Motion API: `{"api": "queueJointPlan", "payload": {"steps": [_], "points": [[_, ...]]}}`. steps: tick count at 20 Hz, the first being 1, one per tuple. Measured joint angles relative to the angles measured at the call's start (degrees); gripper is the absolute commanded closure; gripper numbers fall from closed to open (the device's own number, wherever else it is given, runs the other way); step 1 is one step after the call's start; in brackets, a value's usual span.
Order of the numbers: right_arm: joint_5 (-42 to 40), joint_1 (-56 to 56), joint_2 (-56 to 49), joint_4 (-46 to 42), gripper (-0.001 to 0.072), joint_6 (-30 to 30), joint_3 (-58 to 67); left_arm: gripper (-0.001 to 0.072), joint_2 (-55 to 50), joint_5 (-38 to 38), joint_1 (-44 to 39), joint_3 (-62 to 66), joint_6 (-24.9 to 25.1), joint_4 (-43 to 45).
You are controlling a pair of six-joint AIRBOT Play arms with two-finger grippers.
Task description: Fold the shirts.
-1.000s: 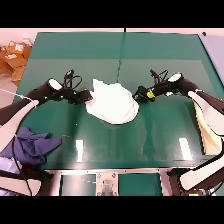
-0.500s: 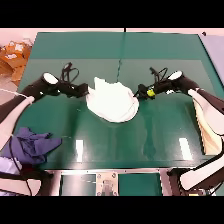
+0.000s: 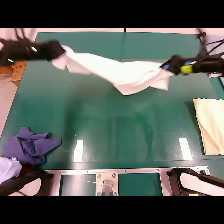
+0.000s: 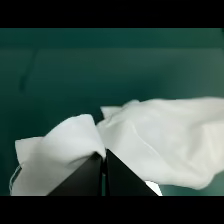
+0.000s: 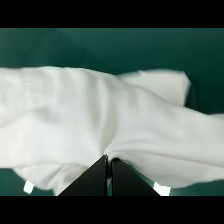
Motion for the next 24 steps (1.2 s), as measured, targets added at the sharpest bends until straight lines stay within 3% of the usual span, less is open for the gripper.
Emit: {"api": "queueJointPlan", "payload": {"steps": [6, 11, 14, 19, 20, 21, 22, 24], "points": [[-0.94, -3.34, 19.74, 0.22, 0.0697, -0.07, 3.3, 0.0683, 9.77, -7.15, 0.37, 11.26, -1.99, 8.59], [-2.62, -3.67, 24.04, 0.15, 0.0697, -0.09, 2.89, 0.0683, 11.43, -11.54, 0.37, 14.29, -3.87, 13.38], [-3.23, -0.39, 20.11, 0.15, 0.0696, -0.35, -1.05, 0.0682, 9.27, -12.72, 0.39, 11.23, -4.68, 14.43], [-7.45, 10.6, 2.05, 0.07, 0.0696, -2.49, -8.28, 0.0682, 0.44, -12.46, 0.39, -2.62, -5.2, 12.37], [-9.11, 12.37, -2.03, 0.02, 0.0654, -2.71, -8.79, 0.0682, -1.73, -12.02, 0.39, -5.51, -5.22, 12.15], [-10.82, 13.97, -6.16, 0.17, 0.0516, -2.91, -9.01, 0.0682, -4.09, -11.34, 0.39, -7.98, -5.25, 11.72], [-12.24, 14.99, -9.64, 0.28, 0.0443, -2.97, -8.9, 0.0682, -6.58, -10.88, 0.39, -10.14, -5.25, 11.61], [-14.01, 15.39, -14.78, 0.15, 0.044, -3.02, -7.91, 0.0682, -10.95, -9.79, 0.39, -12.66, -5.35, 11.21]]}}
